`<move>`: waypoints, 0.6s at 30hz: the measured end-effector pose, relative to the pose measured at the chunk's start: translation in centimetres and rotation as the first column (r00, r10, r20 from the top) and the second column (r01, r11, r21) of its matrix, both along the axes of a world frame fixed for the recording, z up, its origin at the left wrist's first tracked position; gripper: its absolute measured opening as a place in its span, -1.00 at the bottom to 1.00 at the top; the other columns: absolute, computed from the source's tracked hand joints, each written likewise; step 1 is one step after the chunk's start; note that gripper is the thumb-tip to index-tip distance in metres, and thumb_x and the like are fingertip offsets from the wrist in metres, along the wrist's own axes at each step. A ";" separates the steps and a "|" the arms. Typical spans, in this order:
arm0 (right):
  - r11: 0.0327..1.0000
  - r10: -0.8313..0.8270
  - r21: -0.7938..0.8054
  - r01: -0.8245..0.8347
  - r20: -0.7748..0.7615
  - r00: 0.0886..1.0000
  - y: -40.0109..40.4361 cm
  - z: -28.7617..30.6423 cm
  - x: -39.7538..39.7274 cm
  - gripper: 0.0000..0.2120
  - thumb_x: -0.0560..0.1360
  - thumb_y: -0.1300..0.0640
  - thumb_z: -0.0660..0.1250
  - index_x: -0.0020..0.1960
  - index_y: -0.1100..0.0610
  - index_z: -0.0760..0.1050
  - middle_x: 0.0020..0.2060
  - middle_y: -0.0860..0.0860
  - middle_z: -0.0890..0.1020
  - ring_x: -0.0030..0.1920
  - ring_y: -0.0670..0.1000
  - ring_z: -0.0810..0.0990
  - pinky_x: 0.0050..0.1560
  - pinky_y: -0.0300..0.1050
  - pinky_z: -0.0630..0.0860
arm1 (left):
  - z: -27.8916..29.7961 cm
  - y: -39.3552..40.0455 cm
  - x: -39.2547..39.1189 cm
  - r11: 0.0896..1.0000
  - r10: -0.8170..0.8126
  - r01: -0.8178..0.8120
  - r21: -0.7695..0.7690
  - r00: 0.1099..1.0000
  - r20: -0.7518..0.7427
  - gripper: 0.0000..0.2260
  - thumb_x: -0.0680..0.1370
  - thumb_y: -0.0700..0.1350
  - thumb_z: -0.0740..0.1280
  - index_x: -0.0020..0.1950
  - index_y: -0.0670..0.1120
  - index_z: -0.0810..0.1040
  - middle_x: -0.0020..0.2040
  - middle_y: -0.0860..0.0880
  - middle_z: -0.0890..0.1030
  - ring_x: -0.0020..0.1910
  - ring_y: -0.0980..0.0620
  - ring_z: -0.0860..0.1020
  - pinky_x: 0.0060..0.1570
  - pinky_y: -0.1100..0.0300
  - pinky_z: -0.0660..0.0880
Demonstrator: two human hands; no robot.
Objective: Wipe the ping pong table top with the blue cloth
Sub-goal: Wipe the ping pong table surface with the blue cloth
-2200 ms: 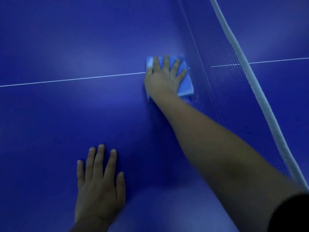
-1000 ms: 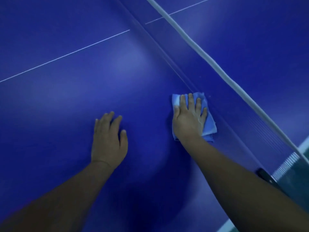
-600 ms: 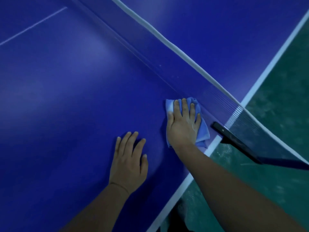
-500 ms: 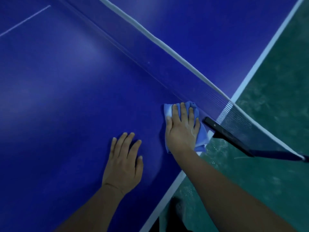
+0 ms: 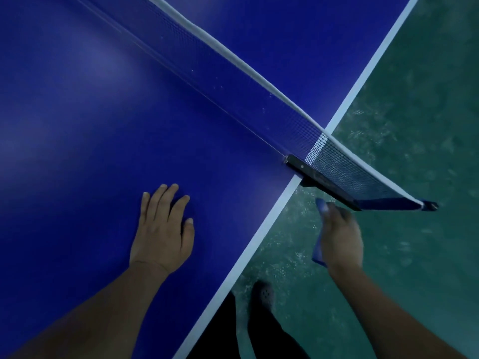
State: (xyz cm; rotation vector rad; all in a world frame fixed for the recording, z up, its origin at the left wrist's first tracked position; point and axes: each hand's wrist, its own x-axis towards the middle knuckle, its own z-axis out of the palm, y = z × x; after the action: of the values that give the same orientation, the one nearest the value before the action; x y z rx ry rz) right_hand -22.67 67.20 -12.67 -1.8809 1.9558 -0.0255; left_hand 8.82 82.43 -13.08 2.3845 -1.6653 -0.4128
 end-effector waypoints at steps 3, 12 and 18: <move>0.975 -0.088 -0.191 0.116 0.152 0.985 0.4 1.5 1.5 -0.75 0.64 -0.12 0.24 0.23 -0.08 0.55 0.23 0.00 0.40 0.10 0.09 0.52 0.02 -0.11 0.33 | -0.1 -0.1 0.0 1.000 0.002 -0.002 -0.009 1.000 0.002 -0.53 0.60 0.01 0.05 0.38 -0.22 0.46 0.48 -0.21 0.34 0.54 -0.18 0.19 0.54 -0.20 -0.02; 0.989 0.138 -0.042 -0.140 -0.032 0.990 -3.4 2.1 12.1 -0.72 0.68 -0.10 0.10 0.33 -0.17 0.47 0.23 0.01 0.36 -0.02 0.12 0.51 -0.05 -0.05 0.32 | -0.2 -0.1 0.0 1.000 0.011 -0.011 -0.010 1.000 0.002 -0.53 0.60 0.01 0.04 0.38 -0.20 0.46 0.48 -0.20 0.34 0.53 -0.18 0.20 0.54 -0.22 0.00; 0.995 0.055 -0.085 -0.059 -0.051 0.997 -2.2 5.1 7.9 -0.67 0.66 -0.18 0.10 0.24 -0.11 0.55 0.18 0.07 0.42 -0.25 0.08 0.42 -0.13 -0.04 0.38 | -0.2 0.0 0.1 1.000 0.005 -0.005 -0.014 1.000 -0.003 -0.53 0.59 0.01 0.05 0.38 -0.20 0.45 0.48 -0.20 0.33 0.54 -0.17 0.19 0.55 -0.18 -0.04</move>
State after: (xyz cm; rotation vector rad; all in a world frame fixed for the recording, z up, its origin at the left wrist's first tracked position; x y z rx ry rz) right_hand -14.72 64.99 -7.57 -2.0094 1.9613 -0.0484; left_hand 8.88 82.38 -13.24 2.3762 -1.6553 -0.4020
